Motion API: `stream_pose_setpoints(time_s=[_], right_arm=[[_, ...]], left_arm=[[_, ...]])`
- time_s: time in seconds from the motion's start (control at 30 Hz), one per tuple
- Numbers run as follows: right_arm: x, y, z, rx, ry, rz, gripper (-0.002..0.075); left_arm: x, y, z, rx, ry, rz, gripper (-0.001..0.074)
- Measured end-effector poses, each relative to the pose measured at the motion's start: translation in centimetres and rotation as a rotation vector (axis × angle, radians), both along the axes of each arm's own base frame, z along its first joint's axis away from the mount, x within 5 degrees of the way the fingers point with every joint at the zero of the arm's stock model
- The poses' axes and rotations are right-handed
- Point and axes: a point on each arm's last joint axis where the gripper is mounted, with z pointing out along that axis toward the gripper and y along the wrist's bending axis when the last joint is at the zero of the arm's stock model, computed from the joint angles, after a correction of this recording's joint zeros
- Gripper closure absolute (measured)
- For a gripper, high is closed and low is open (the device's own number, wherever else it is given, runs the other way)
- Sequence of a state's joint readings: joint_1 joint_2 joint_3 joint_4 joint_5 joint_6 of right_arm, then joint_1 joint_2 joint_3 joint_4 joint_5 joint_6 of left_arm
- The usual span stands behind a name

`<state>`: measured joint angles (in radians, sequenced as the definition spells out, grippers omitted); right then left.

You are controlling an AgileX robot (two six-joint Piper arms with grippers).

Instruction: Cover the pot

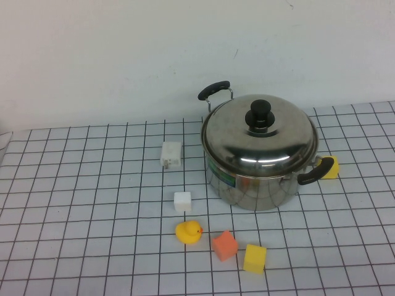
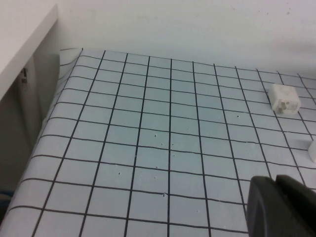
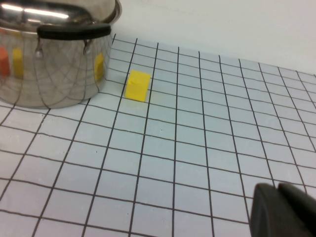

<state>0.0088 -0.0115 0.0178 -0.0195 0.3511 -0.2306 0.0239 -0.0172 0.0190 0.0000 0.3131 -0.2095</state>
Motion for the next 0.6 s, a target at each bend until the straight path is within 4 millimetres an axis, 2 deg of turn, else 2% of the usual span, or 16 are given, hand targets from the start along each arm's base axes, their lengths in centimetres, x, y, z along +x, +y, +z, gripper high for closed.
stream_pose_setpoints(time_s=[0.6], right_arm=[[0.0,0.0,0.0,0.0,0.0,0.0,0.0717]], left_arm=[[0.0,-0.02,-0.01,0.02,0.002,-0.007,0.0736]])
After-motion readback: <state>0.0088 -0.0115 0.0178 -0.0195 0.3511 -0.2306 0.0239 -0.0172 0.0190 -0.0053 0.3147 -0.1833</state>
